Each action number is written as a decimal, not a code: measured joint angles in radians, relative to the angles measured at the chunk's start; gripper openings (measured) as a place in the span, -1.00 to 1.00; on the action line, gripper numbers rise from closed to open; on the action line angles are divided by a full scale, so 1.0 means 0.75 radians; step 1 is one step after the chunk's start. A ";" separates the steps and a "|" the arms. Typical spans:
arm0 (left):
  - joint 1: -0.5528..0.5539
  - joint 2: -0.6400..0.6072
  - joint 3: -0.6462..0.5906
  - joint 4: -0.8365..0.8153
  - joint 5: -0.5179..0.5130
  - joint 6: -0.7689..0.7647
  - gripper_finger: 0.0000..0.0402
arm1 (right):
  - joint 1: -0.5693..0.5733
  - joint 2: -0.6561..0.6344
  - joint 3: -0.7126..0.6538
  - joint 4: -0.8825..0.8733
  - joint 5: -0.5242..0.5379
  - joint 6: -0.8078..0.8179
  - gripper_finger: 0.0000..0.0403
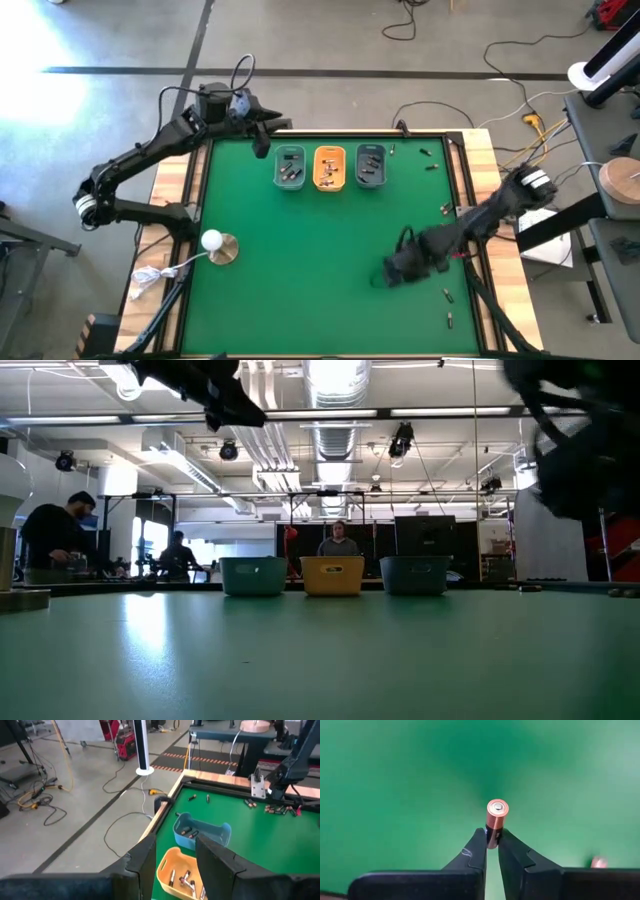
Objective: Sort batteries
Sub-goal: Put the small brown battery into the gray bin
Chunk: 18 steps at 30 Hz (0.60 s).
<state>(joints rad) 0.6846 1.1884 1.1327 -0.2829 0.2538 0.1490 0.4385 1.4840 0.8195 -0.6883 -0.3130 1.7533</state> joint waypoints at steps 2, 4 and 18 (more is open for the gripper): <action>0.000 -0.005 0.027 -0.013 0.000 0.000 -0.42 | -0.137 -0.085 0.031 -0.073 0.100 -0.112 -0.89; 0.000 -0.010 0.048 -0.041 0.000 0.000 -0.42 | -0.288 -0.146 0.077 -0.135 0.210 -0.269 -0.90; -0.003 -0.099 0.024 -0.190 0.001 -0.077 -0.42 | -1.194 0.122 0.616 -0.267 0.333 -1.635 -0.91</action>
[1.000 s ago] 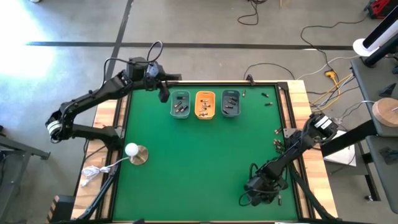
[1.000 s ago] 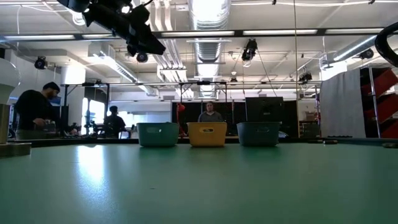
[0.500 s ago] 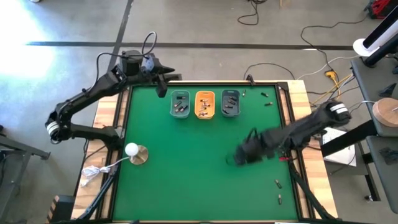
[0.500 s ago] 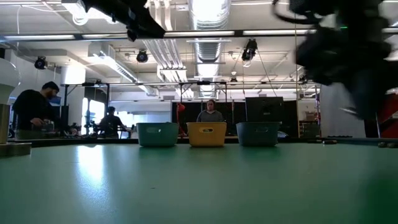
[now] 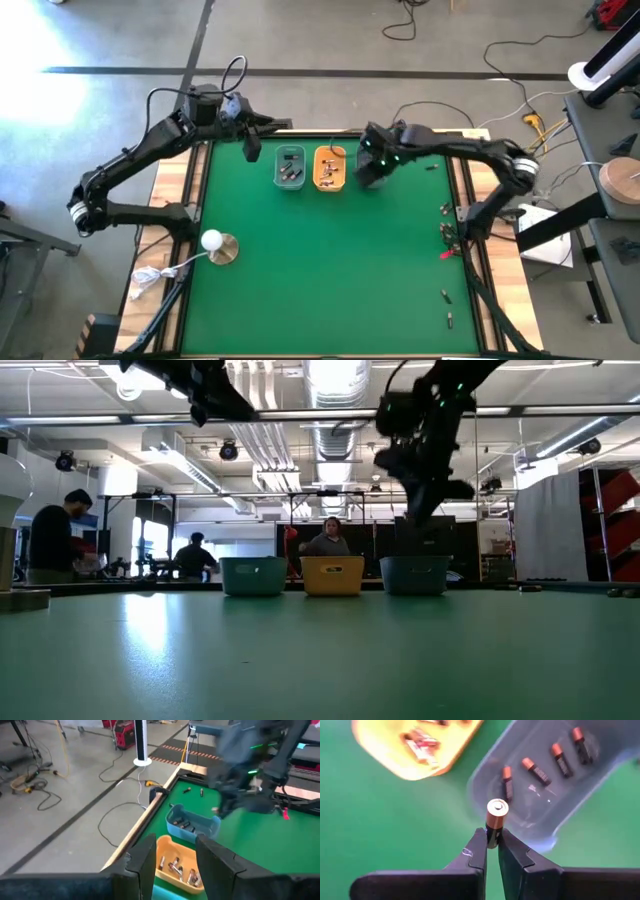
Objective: Sort batteries
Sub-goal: Put the small brown battery into the gray bin
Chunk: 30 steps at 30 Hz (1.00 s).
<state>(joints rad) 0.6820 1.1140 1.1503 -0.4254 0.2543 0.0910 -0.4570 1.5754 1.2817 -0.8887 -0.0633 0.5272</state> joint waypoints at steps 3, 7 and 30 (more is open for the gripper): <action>-0.001 -0.033 0.000 -0.064 0.001 -0.011 -0.42 | -0.091 0.126 0.037 -0.007 -0.066 -0.131 -0.91; -0.005 -0.086 -0.002 -0.109 0.000 -0.038 -0.42 | -0.164 0.264 0.070 -0.008 -0.097 -0.194 -0.90; -0.009 -0.293 -0.002 -0.050 -0.009 -0.065 -0.42 | -0.224 0.373 0.146 -0.047 -0.030 -0.075 -0.48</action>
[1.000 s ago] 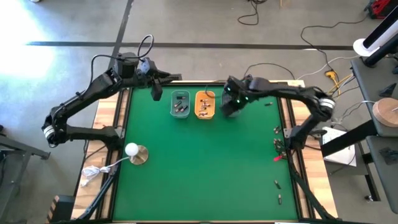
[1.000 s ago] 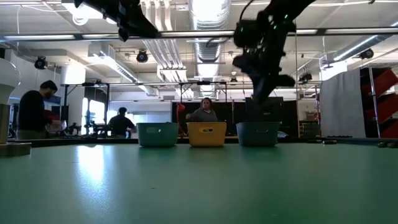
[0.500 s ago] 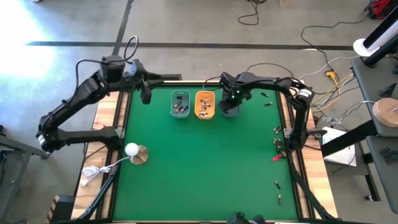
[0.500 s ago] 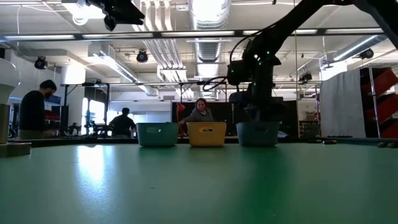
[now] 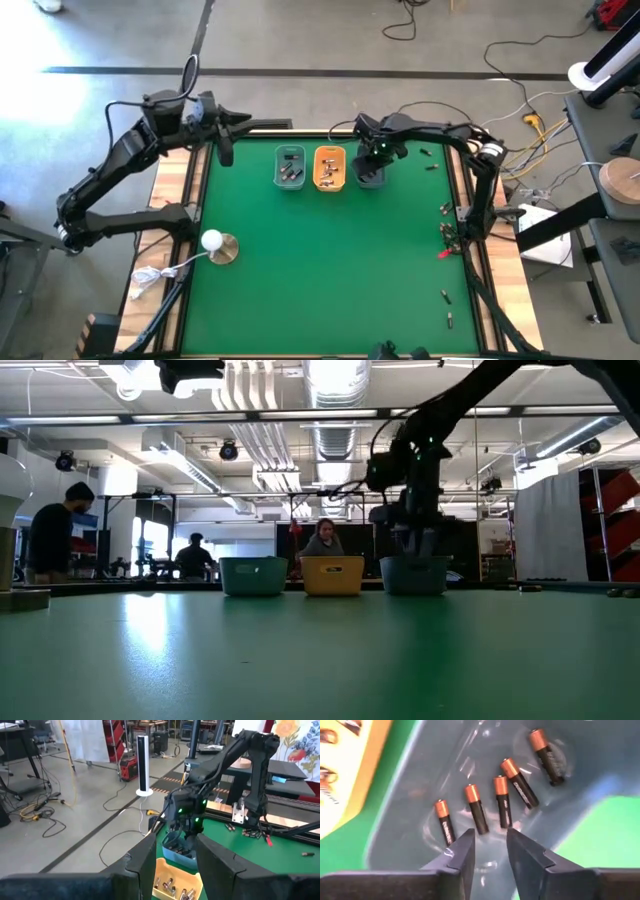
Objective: Sort batteries
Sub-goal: Put the small brown battery into the gray bin
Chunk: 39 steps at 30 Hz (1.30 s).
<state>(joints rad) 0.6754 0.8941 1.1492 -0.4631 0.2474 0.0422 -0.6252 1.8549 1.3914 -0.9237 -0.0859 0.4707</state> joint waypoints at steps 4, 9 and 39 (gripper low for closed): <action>0.000 -0.027 -0.001 -0.010 -0.001 0.000 -0.42 | 0.073 -0.142 0.052 -0.129 0.071 0.015 -0.38; 0.000 -0.044 -0.001 -0.003 -0.002 0.000 -0.42 | 0.267 -0.420 0.027 -0.299 0.139 0.080 -0.28; -0.010 0.295 -0.003 0.410 0.193 -0.007 -0.42 | 1.863 -0.733 -1.042 0.339 -0.425 2.168 -0.32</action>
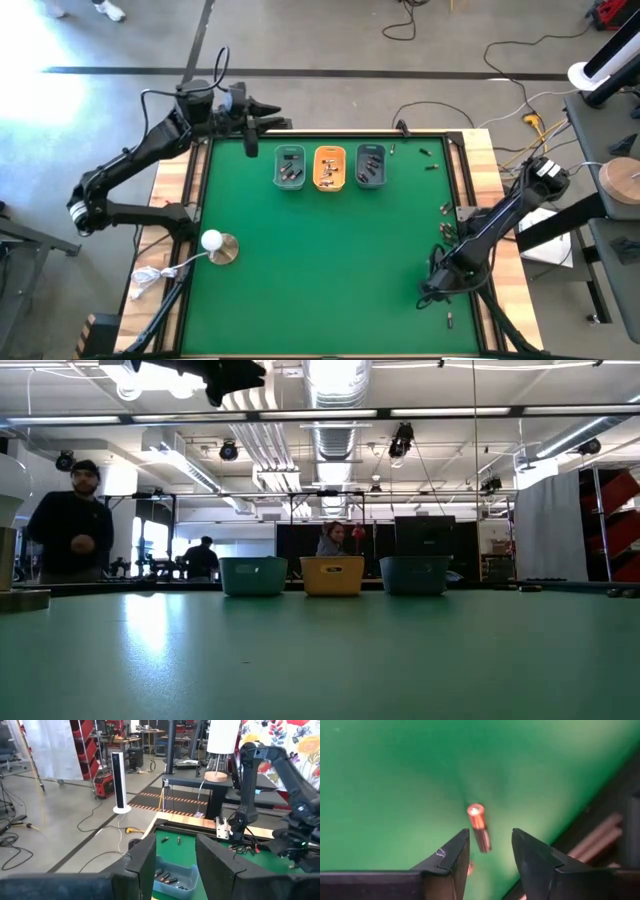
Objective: Sort batteries
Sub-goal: Put the small brown battery into the gray bin
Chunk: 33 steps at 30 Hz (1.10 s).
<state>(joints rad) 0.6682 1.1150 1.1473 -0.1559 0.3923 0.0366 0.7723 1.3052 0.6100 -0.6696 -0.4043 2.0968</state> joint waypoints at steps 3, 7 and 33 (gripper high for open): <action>0.000 -0.023 0.000 -0.003 0.000 -0.007 -0.42 | 0.000 0.004 -0.084 0.177 -0.009 0.000 -0.37; 0.000 -0.059 0.000 -0.003 0.000 -0.012 -0.42 | -0.001 0.016 -0.143 0.253 -0.028 0.013 -0.47; -0.026 -0.077 0.001 0.028 -0.010 -0.027 -0.42 | -1.148 -0.012 0.304 0.000 0.554 -1.247 -0.90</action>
<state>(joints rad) 0.6483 1.0574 1.1477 -0.1346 0.3851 0.0166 -0.0886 1.2959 0.8381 -0.6696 0.0112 1.1617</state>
